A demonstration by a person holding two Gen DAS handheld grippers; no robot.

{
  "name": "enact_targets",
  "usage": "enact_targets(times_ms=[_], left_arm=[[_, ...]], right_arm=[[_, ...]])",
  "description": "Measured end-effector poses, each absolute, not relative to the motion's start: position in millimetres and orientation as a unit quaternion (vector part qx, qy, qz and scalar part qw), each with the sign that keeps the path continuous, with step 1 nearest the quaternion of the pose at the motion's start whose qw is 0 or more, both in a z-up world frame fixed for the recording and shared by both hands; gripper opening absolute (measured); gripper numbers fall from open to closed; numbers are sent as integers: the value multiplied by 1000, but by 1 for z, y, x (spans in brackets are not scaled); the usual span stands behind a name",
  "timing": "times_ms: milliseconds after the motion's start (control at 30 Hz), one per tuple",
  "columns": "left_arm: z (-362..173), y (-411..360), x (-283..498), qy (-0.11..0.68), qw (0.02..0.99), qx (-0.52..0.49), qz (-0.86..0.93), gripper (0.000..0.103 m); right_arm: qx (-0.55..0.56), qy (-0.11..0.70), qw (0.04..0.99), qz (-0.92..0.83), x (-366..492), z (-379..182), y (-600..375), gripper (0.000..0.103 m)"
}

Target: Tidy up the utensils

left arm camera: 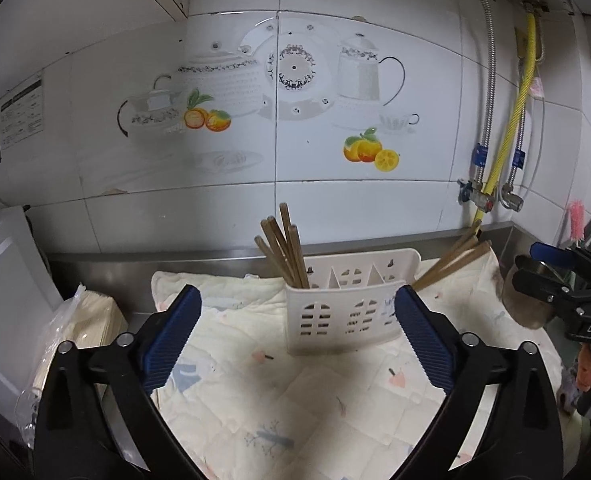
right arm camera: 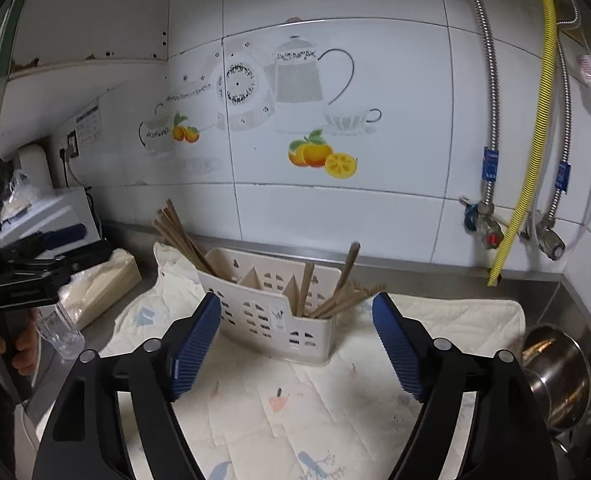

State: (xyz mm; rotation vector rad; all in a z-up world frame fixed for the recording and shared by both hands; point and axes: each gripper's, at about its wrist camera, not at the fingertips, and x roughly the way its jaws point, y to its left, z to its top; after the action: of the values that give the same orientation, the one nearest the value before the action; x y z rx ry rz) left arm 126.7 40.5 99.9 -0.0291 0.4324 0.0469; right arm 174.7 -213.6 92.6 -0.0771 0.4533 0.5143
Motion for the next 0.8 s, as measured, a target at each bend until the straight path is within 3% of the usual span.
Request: enact_targets(times_ms=[200,800], left_arm=[[87,36,109,219,975,-14,26,98],[55,36,71,229,972,-31,54,98]], right_arm=[[-48,227,943,240,162,79,-213,89],[-28,249,943,218,132,43,-223,93]])
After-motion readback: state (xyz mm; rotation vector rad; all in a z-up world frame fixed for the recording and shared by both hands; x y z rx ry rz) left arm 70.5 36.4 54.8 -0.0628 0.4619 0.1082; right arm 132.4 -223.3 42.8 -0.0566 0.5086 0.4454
